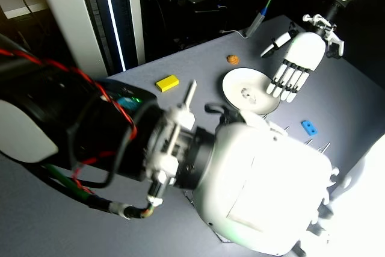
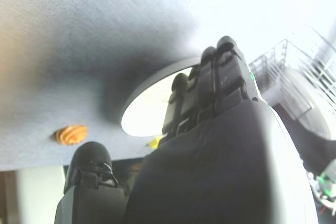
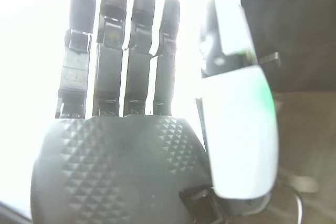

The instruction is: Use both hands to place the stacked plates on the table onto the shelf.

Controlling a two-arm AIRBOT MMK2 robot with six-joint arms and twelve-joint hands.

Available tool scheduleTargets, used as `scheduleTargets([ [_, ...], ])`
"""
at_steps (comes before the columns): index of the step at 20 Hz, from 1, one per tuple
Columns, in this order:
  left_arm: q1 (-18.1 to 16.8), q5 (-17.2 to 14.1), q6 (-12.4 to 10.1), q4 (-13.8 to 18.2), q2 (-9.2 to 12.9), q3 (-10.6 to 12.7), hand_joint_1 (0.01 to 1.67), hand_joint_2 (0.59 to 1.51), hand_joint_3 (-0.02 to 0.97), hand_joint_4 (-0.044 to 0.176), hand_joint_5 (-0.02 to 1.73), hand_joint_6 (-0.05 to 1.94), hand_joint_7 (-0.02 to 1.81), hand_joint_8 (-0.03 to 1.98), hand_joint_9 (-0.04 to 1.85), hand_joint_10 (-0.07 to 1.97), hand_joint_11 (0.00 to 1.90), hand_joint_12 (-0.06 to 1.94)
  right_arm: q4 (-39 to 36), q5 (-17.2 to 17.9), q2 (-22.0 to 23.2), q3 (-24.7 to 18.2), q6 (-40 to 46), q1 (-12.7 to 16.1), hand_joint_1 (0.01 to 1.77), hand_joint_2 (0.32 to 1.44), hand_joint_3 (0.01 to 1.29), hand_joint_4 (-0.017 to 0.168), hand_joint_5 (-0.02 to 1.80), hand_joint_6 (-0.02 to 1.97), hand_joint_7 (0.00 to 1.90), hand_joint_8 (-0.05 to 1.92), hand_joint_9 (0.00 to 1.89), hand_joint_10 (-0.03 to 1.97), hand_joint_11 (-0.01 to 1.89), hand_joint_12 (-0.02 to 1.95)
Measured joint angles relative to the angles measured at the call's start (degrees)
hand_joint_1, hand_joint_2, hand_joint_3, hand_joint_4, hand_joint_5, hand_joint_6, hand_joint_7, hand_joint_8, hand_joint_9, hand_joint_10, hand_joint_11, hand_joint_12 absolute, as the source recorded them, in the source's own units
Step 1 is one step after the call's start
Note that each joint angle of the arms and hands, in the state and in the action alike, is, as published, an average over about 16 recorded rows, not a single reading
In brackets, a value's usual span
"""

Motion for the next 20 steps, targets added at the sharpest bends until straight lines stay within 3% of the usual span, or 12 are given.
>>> scheduleTargets([
  [6, 2.6, 2.1, -0.8, -1.6, -0.6, -0.3, 0.02, 1.127, 0.016, -0.001, 0.01, 0.0, -0.01, -0.02, 0.02, 0.01, 0.02, 0.01, -1.8, 1.7, 2.0, -7.7, -14.2, 2.0, 0.41, 1.16, 0.01, -0.003, 0.5, 0.04, 0.59, 0.03, 0.61, 0.04, 0.2, 1.08],
  [11, 4.5, 3.6, -1.7, -2.7, -0.9, -0.5, 0.01, 1.13, 0.015, -0.004, 0.0, -0.02, -0.01, -0.02, 0.02, 0.01, 0.02, 0.01, -1.8, 1.3, 2.4, -15.1, -26.3, 1.7, 0.2, 1.17, 0.01, -0.001, 0.3, 0.02, 0.4, 0.03, 0.43, 0.02, 0.06, 0.95],
  [14, 5.4, 4.2, -2.1, -3.2, -0.9, -0.7, 0.01, 1.132, 0.015, -0.006, -0.01, -0.03, -0.01, -0.02, 0.02, 0.01, 0.02, 0.01, -0.1, 0.8, 1.7, -18.5, -33.3, 0.3, 0.19, 1.13, 0.01, 0.001, 0.2, 0.02, 0.29, 0.03, 0.32, 0.02, 0.02, 0.8],
  [20, 6.1, 4.6, -2.6, -3.4, -0.9, -1.0, 0.02, 1.131, 0.015, -0.008, -0.01, -0.03, -0.01, -0.02, 0.02, 0.01, 0.02, 0.01, 4.4, 0.6, -1.8, -22.3, -46.7, -4.7, 0.37, 1.02, 0.01, 0.003, 0.09, 0.02, 0.15, 0.03, 0.17, 0.01, 0.01, 0.5],
])
